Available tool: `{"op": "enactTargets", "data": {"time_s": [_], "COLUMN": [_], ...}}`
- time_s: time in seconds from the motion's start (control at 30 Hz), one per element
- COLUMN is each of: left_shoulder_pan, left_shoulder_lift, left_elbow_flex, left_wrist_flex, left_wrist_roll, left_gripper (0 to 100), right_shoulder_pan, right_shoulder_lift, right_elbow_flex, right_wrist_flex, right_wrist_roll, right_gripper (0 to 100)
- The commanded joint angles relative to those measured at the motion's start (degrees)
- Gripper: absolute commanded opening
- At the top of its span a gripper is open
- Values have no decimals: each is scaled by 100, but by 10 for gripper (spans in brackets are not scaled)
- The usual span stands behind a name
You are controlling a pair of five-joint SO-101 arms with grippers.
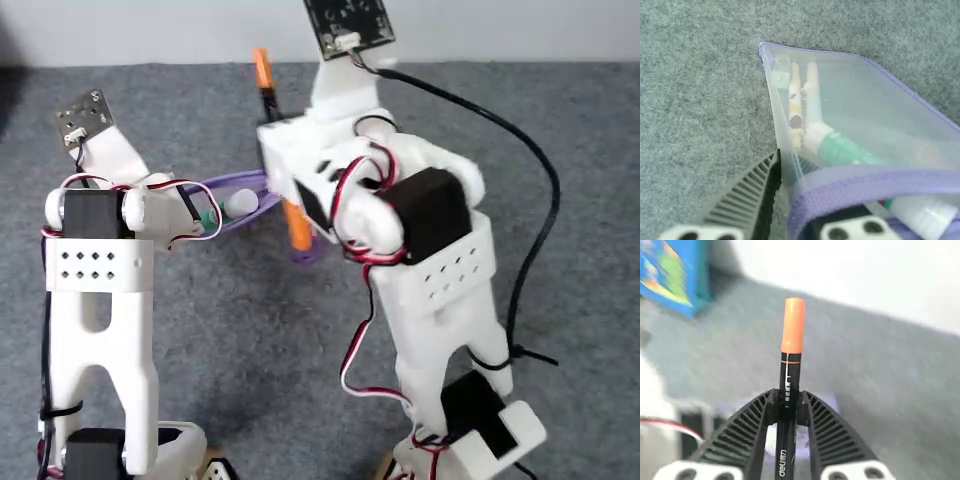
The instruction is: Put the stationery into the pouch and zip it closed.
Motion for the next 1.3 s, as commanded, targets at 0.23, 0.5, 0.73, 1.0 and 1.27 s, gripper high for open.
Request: {"op": "enactTargets", "data": {"time_s": [0.23,0.5,0.73,1.0,1.27], "left_shoulder_pan": [26,26,26,26,26], "left_shoulder_lift": [-53,-53,-44,-53,-53], "left_elbow_flex": [-22,-22,-22,-22,-22], "left_wrist_flex": [-79,-114,-105,-105,-97], "left_wrist_roll": [44,44,44,44,44], "left_gripper": [12,12,12,12,12], "right_shoulder_pan": [-347,-295,-338,-374,-611], "right_shoulder_lift": [-699,-1191,-1332,-1455,-2343], "right_elbow_flex": [0,18,18,202,2084], "right_wrist_flex": [-743,127,760,1666,1499], "right_wrist_roll": [-422,-448,-607,-791,-1275], "right_gripper": [7,7,7,7,7]}}
